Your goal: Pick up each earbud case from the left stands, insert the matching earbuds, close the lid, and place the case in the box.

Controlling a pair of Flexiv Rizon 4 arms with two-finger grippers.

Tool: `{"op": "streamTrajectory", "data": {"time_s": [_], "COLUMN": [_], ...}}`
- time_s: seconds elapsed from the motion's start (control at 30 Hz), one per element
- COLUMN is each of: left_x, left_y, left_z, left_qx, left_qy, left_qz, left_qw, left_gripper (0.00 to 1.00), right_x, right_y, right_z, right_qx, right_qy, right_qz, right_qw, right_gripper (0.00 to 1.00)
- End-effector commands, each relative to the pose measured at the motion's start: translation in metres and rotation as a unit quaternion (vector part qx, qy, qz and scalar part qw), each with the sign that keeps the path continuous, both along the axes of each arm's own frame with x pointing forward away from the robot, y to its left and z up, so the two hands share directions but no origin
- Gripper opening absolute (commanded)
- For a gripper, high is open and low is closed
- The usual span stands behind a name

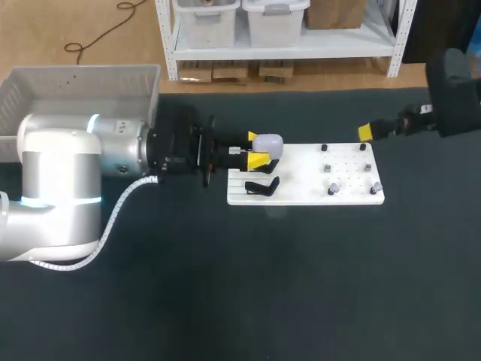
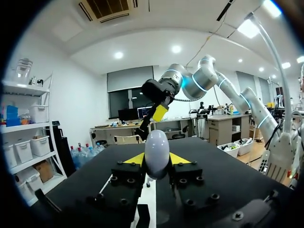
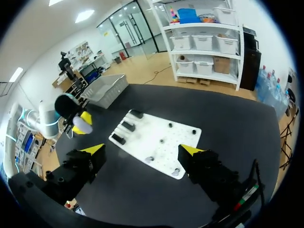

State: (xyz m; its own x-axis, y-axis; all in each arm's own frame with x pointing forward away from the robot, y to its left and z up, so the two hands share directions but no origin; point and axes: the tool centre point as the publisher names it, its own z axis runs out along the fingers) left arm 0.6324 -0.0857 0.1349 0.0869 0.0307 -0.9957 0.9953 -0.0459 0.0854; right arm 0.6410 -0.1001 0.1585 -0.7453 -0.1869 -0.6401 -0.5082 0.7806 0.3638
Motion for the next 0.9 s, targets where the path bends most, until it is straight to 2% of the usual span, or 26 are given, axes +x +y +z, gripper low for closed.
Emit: {"op": "streamTrajectory", "data": {"time_s": [0.03, 0.4, 0.57, 0.9], "left_x": [0.009, 0.009, 0.01, 0.006], "left_y": [-0.004, -0.007, -0.007, -0.009], "left_z": [-0.004, -0.009, -0.01, -0.013], "left_qx": [0.003, 0.012, 0.012, 0.007], "left_qy": [0.004, 0.007, 0.007, 0.013], "left_qz": [-0.018, -0.02, -0.011, -0.012], "left_qw": [1.0, 1.0, 1.0, 1.0], "left_gripper": [0.0, 0.0, 0.0, 0.0], "right_x": [-0.016, -0.04, -0.043, -0.046], "right_y": [0.008, 0.049, 0.064, 0.09], "right_z": [0.004, 0.002, 0.001, -0.012], "right_qx": [-0.001, -0.004, -0.015, -0.011], "right_qy": [-0.001, 0.01, 0.009, 0.023], "right_qz": [0.01, 0.046, 0.046, 0.049], "right_qw": [1.0, 0.999, 0.999, 0.998], "right_gripper": [1.0, 1.0, 1.0, 1.0]}}
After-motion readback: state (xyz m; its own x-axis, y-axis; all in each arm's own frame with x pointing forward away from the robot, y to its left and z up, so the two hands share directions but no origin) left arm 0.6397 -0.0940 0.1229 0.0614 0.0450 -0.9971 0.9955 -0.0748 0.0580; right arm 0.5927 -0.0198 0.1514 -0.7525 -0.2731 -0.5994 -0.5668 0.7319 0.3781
